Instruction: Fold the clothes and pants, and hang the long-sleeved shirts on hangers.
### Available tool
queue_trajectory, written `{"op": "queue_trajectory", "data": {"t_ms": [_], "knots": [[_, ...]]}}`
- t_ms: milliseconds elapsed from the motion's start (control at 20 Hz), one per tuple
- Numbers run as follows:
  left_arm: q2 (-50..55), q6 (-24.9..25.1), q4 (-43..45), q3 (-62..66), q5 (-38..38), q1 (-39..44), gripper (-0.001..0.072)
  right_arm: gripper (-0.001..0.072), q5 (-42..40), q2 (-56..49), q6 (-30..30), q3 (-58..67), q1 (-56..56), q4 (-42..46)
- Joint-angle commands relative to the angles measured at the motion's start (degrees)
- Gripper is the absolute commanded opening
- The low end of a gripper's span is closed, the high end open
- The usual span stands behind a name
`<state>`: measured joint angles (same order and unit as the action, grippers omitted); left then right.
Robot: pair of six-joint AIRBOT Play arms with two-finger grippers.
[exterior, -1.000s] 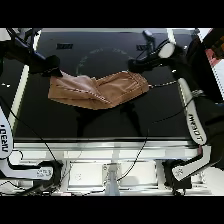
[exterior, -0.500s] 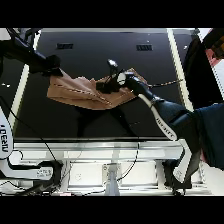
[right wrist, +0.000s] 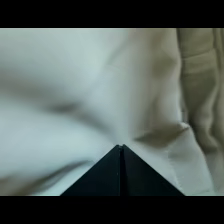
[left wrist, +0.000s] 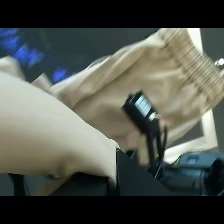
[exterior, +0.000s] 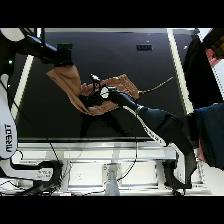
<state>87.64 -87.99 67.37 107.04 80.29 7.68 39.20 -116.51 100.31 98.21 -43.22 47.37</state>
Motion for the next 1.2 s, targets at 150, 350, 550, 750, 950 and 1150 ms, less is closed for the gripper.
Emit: {"op": "queue_trajectory", "data": {"t_ms": [150,350,550,750,950,1150], "knots": [[2.9,0.3,2.5,0.0,-4.2,5.3,0.0012,0.0042,-0.6,-0.1,2.1,0.0,0.9,-5.4],[2.8,0.3,3.1,0.0,-4.2,5.5,0.0012,0.0041,0.5,2.3,10.3,-1.8,6.4,0.9],[2.8,0.3,3.1,0.0,-4.4,5.5,0.0012,0.0041,2.4,6.6,10.3,-6.7,11.5,7.4],[3.2,0.3,2.9,0.0,-4.6,7.3,0.0012,0.0041,2.9,13.4,9.6,-11.8,18.1,12.7],[5.3,0.2,2.9,0.0,-8.1,12.5,0.0012,0.0042,5.9,20.4,9.5,-12.7,26.1,21.4],[10.0,-4.9,2.9,0.0,-13.9,18.9,0.0013,0.0042,6.4,26.9,5.0,-12.7,34.9,23.4]]}}
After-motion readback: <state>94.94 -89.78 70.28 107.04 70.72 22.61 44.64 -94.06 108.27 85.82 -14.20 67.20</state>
